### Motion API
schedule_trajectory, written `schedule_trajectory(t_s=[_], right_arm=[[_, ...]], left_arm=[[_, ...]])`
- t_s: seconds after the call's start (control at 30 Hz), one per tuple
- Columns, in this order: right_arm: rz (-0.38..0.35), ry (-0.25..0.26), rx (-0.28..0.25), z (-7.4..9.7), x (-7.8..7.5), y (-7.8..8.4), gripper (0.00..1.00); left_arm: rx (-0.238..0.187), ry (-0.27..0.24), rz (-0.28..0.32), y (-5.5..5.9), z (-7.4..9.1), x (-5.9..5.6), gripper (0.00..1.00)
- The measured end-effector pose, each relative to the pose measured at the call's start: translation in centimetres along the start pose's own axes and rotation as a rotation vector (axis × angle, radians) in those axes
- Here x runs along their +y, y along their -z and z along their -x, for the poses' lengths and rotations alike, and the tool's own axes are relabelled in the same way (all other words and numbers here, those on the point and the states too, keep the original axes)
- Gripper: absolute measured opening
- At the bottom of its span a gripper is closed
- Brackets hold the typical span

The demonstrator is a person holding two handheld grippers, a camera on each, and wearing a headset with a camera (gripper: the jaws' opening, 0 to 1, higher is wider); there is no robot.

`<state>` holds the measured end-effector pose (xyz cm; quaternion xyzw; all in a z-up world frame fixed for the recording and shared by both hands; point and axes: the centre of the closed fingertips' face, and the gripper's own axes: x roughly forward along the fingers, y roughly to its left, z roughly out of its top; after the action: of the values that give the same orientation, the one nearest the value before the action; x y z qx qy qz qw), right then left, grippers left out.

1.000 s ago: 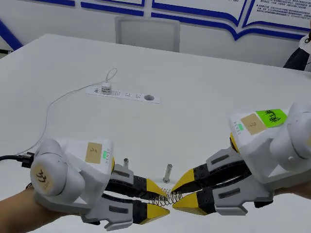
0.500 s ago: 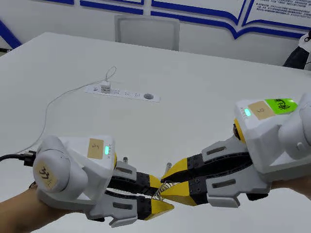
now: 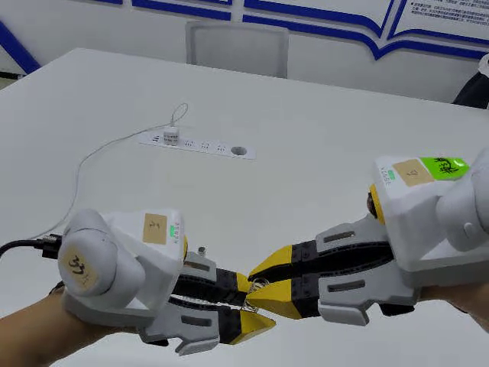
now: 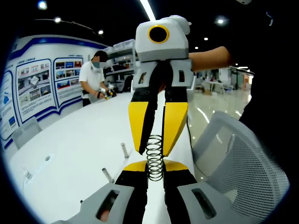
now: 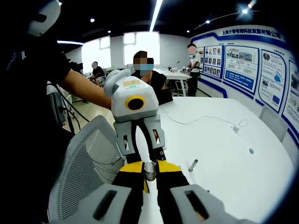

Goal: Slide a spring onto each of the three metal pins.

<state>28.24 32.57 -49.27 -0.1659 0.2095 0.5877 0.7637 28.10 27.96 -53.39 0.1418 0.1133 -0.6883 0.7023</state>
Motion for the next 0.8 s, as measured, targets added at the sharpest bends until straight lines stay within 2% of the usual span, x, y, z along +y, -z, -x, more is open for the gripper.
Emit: schedule_trajectory(t_s=[0.27, 0.37, 0.43, 0.6, 0.7, 0.8], right_arm=[[-0.017, 0.019, -0.010, 0.2, -0.9, -0.3, 0.10], [-0.017, 0.029, -0.017, 0.4, -1.2, -0.5, 0.10], [-0.019, 0.035, -0.020, 0.6, -1.5, -0.6, 0.10], [-0.024, 0.073, -0.030, 1.5, -2.8, -0.6, 0.10], [-0.024, 0.108, -0.016, 2.2, -4.1, -0.1, 0.10], [-0.043, 0.148, -0.017, 3.2, -5.5, 0.4, 0.10]], left_arm=[[-0.004, -0.026, 0.050, 0.1, 0.3, 0.8, 0.12], [0.002, -0.039, 0.049, 0.3, 0.4, 1.1, 0.12], [-0.018, -0.052, 0.049, 0.0, 0.6, 1.3, 0.14], [-0.038, -0.077, 0.062, -0.2, 1.3, 1.9, 0.18], [-0.034, -0.079, 0.069, 0.1, 1.8, 2.0, 0.20], [-0.026, -0.102, 0.072, 0.5, 2.4, 2.5, 0.24]])
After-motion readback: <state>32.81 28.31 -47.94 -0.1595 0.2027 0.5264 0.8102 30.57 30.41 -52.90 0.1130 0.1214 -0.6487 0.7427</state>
